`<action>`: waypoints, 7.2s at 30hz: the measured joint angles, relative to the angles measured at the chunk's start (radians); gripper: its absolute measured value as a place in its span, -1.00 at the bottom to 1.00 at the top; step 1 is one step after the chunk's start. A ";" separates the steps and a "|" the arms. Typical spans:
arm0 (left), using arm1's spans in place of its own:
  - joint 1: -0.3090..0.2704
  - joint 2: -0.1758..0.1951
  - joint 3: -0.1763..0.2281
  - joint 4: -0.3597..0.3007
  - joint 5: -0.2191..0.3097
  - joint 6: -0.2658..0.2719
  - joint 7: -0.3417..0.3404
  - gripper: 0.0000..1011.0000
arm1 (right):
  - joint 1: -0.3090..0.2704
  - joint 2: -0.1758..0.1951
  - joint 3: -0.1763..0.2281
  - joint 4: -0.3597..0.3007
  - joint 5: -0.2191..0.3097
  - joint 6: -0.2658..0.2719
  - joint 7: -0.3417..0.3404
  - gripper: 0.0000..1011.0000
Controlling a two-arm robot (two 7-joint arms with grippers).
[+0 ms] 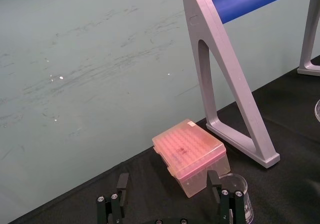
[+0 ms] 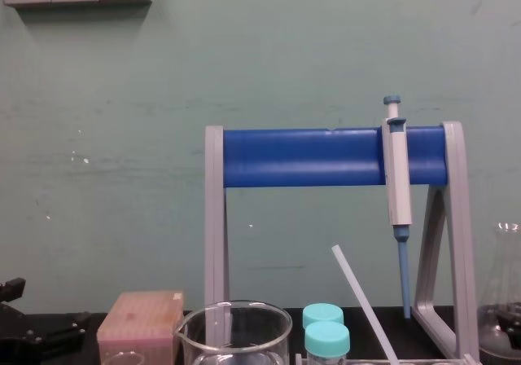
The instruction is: Pick up the stirring rod with one hand, then place it down.
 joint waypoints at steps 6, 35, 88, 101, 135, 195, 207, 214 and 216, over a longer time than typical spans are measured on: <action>0.000 0.000 0.000 0.000 0.000 0.000 0.000 0.98 | 0.000 0.000 0.000 0.000 0.000 0.000 0.000 0.99; 0.000 0.000 0.000 0.000 0.000 0.000 0.000 0.98 | -0.047 -0.039 0.148 -0.081 0.375 0.206 0.239 0.99; 0.000 0.000 0.000 0.000 0.000 0.000 0.000 0.98 | 0.242 -0.166 -0.067 0.118 0.265 0.226 0.614 0.99; 0.000 0.000 0.000 0.000 0.000 0.000 0.000 0.98 | 0.245 -0.172 -0.069 0.122 0.260 0.212 0.612 0.99; 0.000 0.000 0.000 0.000 0.000 0.000 0.000 0.98 | 0.244 -0.170 -0.068 0.120 0.265 0.218 0.612 -0.78; 0.000 0.000 0.000 0.000 0.000 0.000 0.000 0.98 | 0.047 -0.179 0.188 -0.125 0.367 -0.172 0.635 -0.86; 0.000 0.000 0.000 0.000 0.000 0.000 0.000 0.98 | 0.047 -0.182 0.189 -0.121 0.365 -0.172 0.634 -0.86; 0.000 0.000 0.000 0.000 0.000 0.000 0.000 0.98 | 0.046 -0.184 0.189 -0.122 0.363 -0.172 0.634 -0.86; 0.000 0.000 0.000 0.000 0.000 0.000 0.000 0.98 | 0.045 -0.184 0.189 -0.123 0.362 -0.172 0.634 -0.86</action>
